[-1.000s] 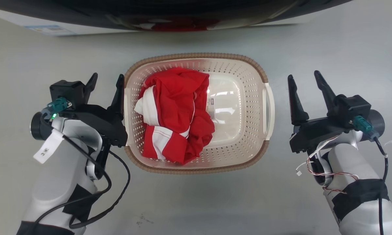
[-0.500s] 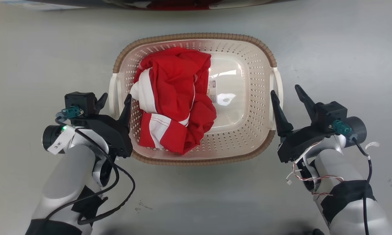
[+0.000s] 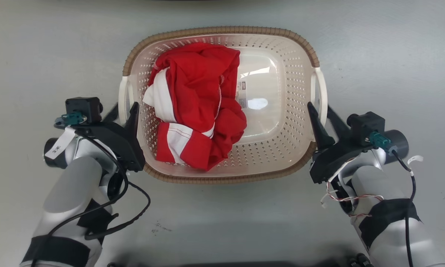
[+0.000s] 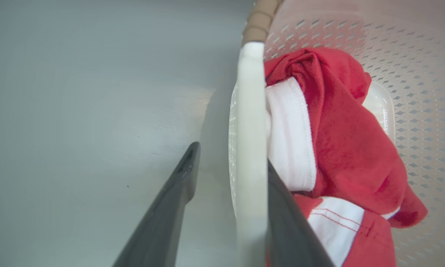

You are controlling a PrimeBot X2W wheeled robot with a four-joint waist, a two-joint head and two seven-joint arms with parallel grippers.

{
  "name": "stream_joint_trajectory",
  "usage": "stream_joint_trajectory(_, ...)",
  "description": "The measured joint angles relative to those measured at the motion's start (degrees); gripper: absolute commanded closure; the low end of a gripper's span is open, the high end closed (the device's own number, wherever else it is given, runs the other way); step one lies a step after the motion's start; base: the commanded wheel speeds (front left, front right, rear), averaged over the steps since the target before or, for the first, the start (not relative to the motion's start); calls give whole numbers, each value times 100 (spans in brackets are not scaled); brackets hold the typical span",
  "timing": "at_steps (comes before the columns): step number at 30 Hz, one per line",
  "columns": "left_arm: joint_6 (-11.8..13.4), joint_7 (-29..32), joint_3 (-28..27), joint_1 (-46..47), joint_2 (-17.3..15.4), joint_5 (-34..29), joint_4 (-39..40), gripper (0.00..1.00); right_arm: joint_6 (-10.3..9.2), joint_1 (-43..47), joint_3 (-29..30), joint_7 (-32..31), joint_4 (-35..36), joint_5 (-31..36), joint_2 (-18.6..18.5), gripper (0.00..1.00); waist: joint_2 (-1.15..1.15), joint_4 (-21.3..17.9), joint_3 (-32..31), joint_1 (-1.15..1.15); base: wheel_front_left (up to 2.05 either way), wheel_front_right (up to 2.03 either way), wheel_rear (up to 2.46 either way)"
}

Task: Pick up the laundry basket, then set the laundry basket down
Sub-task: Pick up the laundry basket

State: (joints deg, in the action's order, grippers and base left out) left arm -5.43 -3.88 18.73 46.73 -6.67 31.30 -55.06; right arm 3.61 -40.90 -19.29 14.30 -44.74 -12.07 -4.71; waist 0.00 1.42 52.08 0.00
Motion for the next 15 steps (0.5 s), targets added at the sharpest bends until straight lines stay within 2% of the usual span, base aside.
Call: stream_joint_trajectory(15, -116, -77, 99, 231, 272, 23, -694, 100, 101, -194, -35, 40, -637, -20, 98, 100, 0, 49, -202, -1, 0, 0, 0)
